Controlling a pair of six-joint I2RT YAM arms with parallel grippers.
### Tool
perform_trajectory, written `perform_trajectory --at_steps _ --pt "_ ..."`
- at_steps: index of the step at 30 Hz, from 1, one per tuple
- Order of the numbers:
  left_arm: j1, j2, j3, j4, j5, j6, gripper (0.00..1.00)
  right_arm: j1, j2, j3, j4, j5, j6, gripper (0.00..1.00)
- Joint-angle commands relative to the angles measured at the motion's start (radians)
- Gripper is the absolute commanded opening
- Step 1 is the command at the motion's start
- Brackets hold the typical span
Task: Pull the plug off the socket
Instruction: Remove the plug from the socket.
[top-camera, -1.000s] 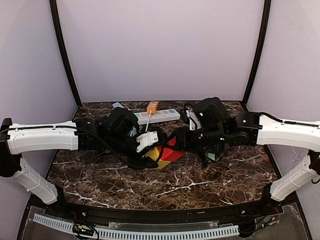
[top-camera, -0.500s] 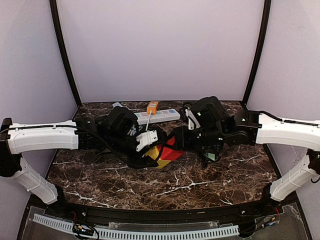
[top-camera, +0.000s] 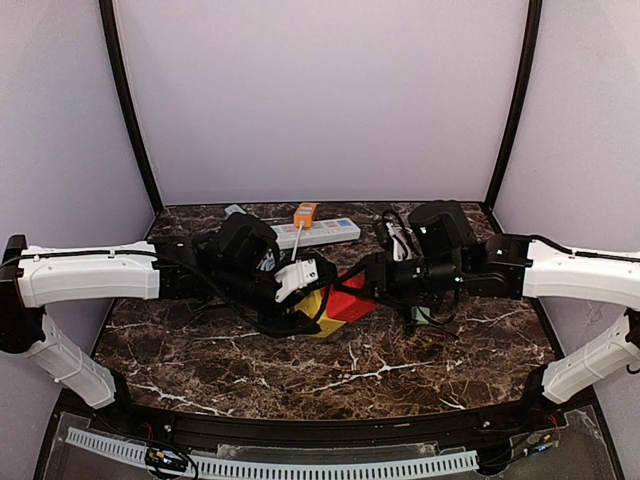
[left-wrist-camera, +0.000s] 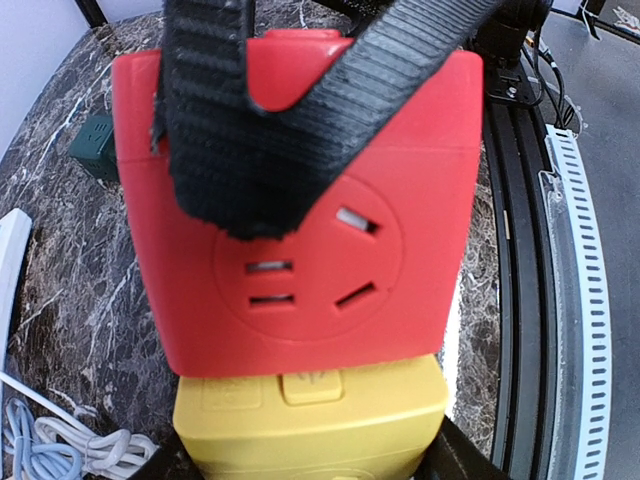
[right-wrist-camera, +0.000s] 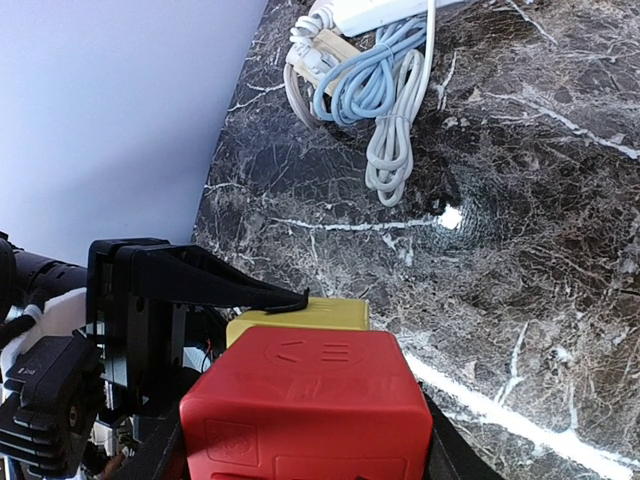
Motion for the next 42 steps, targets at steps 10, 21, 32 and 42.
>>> perform_trajectory --at_steps 10,21,32,42 --pt "0.008 0.026 0.019 -0.068 -0.044 0.003 0.01 0.068 0.042 0.138 -0.083 0.182 -0.029 0.00" --pt "0.032 0.023 0.025 -0.074 -0.052 -0.003 0.01 0.122 0.108 0.247 -0.213 0.284 -0.043 0.00" --pt "0.037 0.022 0.025 -0.072 -0.040 -0.005 0.01 0.112 0.069 0.226 -0.191 0.261 -0.037 0.00" --pt "0.037 0.029 0.025 -0.074 -0.035 -0.001 0.01 0.041 -0.008 0.085 -0.026 0.085 0.000 0.00"
